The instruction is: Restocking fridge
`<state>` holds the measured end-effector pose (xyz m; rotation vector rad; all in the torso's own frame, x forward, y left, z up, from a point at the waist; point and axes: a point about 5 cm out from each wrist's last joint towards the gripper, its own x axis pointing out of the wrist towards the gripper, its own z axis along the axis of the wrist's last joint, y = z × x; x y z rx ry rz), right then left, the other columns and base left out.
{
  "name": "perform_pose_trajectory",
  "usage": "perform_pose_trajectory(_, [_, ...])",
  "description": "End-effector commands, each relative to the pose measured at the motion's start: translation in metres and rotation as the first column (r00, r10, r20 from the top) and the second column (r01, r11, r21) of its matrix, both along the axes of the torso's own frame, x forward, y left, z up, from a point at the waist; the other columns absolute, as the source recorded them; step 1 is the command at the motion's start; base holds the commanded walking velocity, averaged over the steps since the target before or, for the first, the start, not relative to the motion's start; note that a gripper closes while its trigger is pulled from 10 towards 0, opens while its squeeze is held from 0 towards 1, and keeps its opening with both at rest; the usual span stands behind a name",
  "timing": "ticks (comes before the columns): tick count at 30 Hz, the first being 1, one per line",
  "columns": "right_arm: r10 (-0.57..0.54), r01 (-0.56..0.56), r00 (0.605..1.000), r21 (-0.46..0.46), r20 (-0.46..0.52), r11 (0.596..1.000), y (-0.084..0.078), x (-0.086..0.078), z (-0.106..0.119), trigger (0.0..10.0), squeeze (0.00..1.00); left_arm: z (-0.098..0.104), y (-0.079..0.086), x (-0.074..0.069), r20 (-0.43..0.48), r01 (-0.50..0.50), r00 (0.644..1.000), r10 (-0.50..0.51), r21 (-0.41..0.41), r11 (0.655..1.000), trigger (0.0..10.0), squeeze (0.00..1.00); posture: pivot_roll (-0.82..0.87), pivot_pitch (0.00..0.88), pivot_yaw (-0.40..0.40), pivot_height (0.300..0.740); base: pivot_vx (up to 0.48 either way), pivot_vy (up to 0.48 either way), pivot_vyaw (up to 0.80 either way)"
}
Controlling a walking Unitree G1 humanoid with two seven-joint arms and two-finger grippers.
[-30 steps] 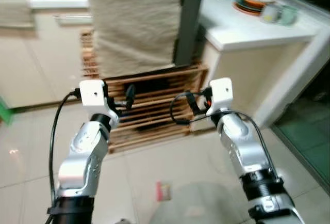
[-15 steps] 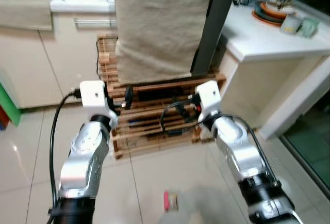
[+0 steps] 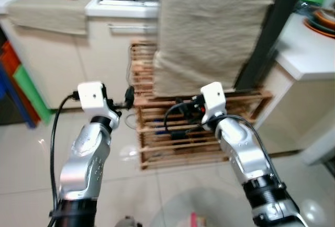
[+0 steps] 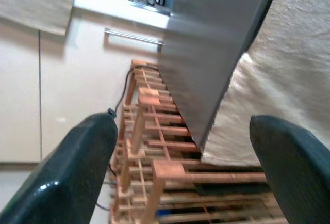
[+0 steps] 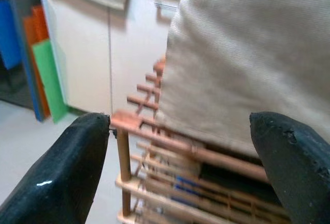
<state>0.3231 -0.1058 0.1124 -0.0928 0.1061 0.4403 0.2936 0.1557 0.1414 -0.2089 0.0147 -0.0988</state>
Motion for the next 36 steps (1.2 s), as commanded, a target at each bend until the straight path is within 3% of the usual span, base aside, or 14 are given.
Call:
perform_pose_trajectory(1, [-0.034, 0.034, 0.999, 0.021, 0.006, 0.999, -0.005, 0.003, 0.003, 10.0, 0.0, 0.0, 0.001, 0.0, -0.007, 0.003, 1.0, -0.002, 0.017, 1.0, 10.0, 0.01, 0.02, 0.0, -0.061, 0.74, 0.0, 0.48, 0.0])
perform_pose_trajectory(9, [-0.092, 0.091, 0.995, 0.047, 0.026, 0.995, -0.013, 0.006, 0.006, 10.0, 0.0, -0.001, 0.009, 0.001, -0.013, -0.039, 0.999, 0.04, 0.061, 0.997, 10.0, 0.0, 0.03, 0.0, -0.063, 0.74, 0.0, 0.48, 0.46])
perform_pose_trajectory(13, [-0.095, 0.093, 0.994, 0.048, 0.045, 0.995, -0.016, 0.004, 0.005, 10.0, 0.0, 0.002, 0.013, 0.0, 0.019, -0.044, 0.999, 0.043, 0.099, 0.994, 10.0, 0.01, 0.03, 0.0, -0.065, 0.74, 0.0, 0.0, 0.0])
perform_pose_trajectory(14, [-0.09, 0.087, 0.995, 0.051, 0.048, 0.995, -0.017, 0.002, 0.005, 10.0, 0.0, 0.002, 0.014, 0.0, 0.022, -0.05, 0.999, 0.048, 0.097, 0.994, 10.0, 0.05, 0.02, 0.0, -0.063, 0.74, 0.289, 0.0, 0.0])
perform_pose_trajectory(15, [-0.086, 0.084, 0.995, 0.051, 0.049, 0.995, -0.017, 0.0, 0.004, 10.0, 0.0, 0.0, 0.017, -0.001, 0.008, -0.077, 0.997, 0.077, 0.096, 0.992, 10.0, 0.15, 0.02, 0.0, -0.062, 0.74, 0.472, 0.0, 0.0])
perform_pose_trajectory(18, [-0.096, 0.093, 0.994, 0.057, 0.045, 0.994, -0.019, -0.001, 0.003, 10.0, 0.0, -0.003, 0.021, -0.001, -0.011, -0.107, 0.994, 0.109, 0.102, 0.989, 10.0, 0.18, 0.01, 0.0, -0.056, 0.74, 0.471, 0.0, 0.0])
perform_pose_trajectory(25, [-0.128, 0.125, 0.991, 0.082, 0.043, 0.989, -0.021, 0.002, 0.004, 10.0, 0.0, -0.005, 0.033, 0.002, -0.027, -0.17, 0.985, 0.173, 0.084, 0.982, 10.0, 0.19, 0.01, 0.0, -0.046, 0.74, 0.461, 0.0, 0.0])
perform_pose_trajectory(32, [-0.146, 0.141, 0.988, 0.091, 0.05, 0.986, -0.018, 0.003, 0.005, 10.0, 0.0, -0.01, 0.033, 0.001, -0.044, -0.15, 0.987, 0.155, 0.101, 0.984, 10.0, 0.19, 0.01, 0.0, -0.029, 0.74, 0.46, 0.0, 0.0])
perform_pose_trajectory(36, [-0.219, 0.212, 0.975, 0.155, 0.027, 0.965, -0.025, 0.004, 0.005, 10.0, 0.0, -0.004, 0.029, 0.001, -0.004, -0.11, 0.994, 0.111, 0.098, 0.989, 10.0, 0.18, 0.01, 0.0, -0.012, 0.74, 0.458, 0.0, 0.0])
